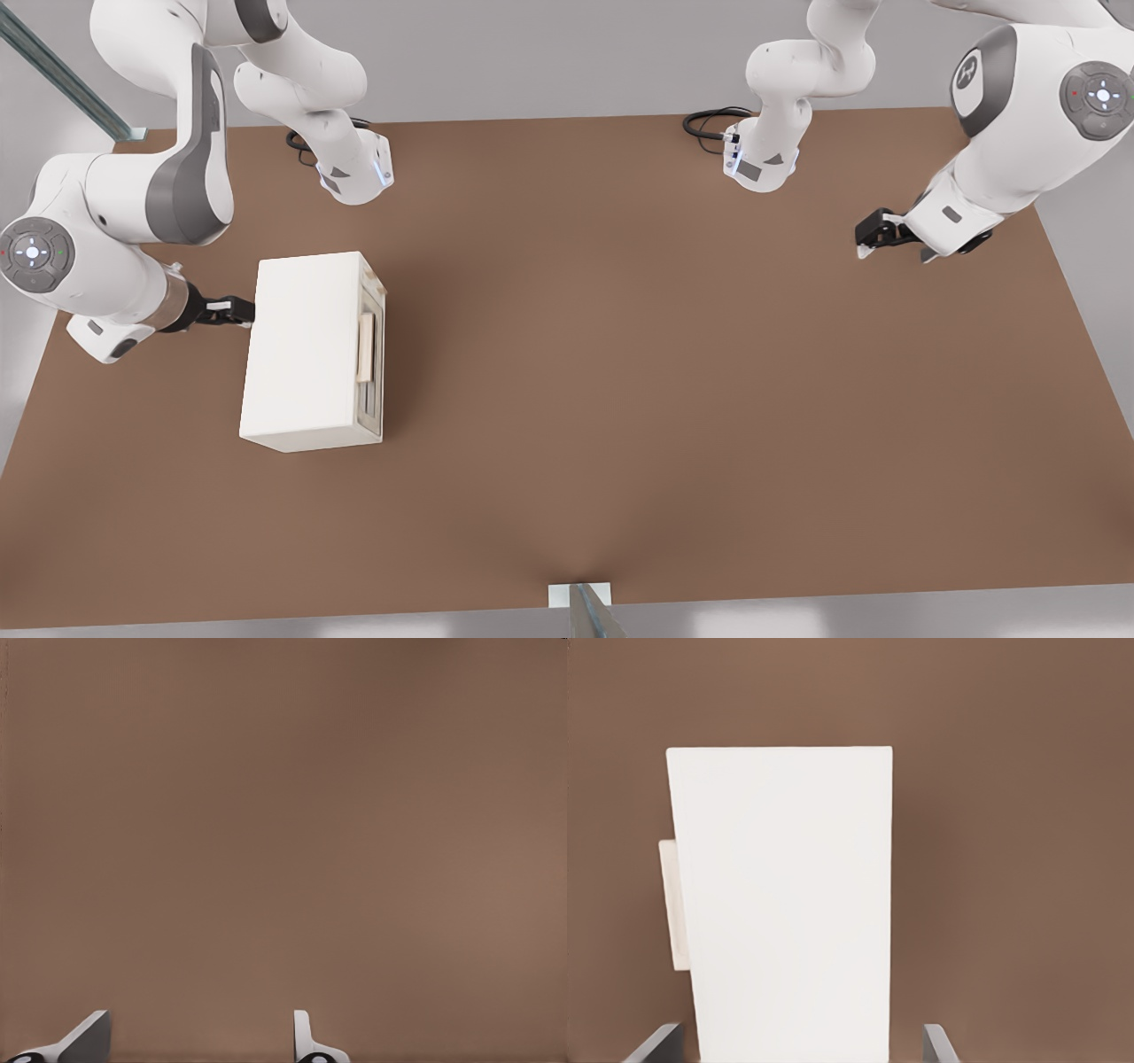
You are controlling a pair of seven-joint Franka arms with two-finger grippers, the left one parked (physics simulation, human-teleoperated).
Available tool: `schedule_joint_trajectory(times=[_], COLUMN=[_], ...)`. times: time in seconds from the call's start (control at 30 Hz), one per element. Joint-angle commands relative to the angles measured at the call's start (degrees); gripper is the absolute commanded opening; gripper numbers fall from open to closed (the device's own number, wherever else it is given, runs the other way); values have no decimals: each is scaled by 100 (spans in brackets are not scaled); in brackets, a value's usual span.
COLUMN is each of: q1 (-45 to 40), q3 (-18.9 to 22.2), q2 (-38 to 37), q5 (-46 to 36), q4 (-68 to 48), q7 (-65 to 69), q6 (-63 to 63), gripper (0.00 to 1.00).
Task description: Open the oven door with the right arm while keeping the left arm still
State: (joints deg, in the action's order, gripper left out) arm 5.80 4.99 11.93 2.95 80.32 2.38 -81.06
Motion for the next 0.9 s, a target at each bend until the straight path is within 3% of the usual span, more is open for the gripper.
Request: schedule_joint_trajectory(times=[0.0,0.1,0.13,0.17,0.2,0.3,0.4,0.87], q1=[0,263,861,1457,1924,2338,2646,3191], q3=[2,-7,-7,-7,-7,-7,-7,-7], q2=[-6,-15,55,248,573,1075,1092,1672], q5=[-49,48,565,1249,1813,2447,3053,3062], q4=[1,71,203,352,352,713,1029,959], q7=[114,228,132,-96,-570,-1802,-2127,-4105], q6=[37,99,99,247,441,459,424,327], gripper=[100,100,85,22,21,21,21,21])
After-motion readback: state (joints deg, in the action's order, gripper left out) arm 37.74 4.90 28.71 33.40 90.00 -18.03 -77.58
